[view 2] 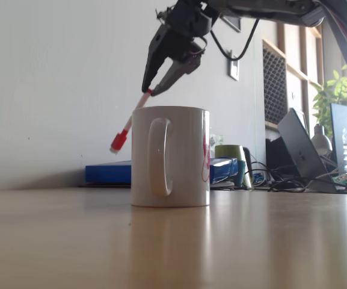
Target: Grab the pen and place it in the cup.
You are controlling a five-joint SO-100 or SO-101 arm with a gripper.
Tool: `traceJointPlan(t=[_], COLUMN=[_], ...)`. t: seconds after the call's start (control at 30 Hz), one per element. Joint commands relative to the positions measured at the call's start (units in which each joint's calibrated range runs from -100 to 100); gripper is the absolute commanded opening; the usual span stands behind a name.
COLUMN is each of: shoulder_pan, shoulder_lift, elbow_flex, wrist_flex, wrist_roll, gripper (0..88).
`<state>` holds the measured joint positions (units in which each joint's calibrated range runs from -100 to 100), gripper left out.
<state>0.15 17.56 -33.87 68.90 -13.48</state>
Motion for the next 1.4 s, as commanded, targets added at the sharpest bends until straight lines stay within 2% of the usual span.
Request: traceJointPlan(t=[0.0,0.57,0.83,1.13,1.37], shoulder_pan=[-0.27,-0.77,-4.78,-4.86,-9.03], shoulder_lift=[-7.18,-26.19,-35.07,-41.79,-45.28], elbow_flex=[-1.85,-1.49,9.19,23.41,27.93], wrist_flex=[-0.30,4.18,9.42,12.87,12.18], wrist_roll=[2.08,9.07,9.12,9.28,9.33], gripper=[0.9,0.9,0.9,0.9,0.9])
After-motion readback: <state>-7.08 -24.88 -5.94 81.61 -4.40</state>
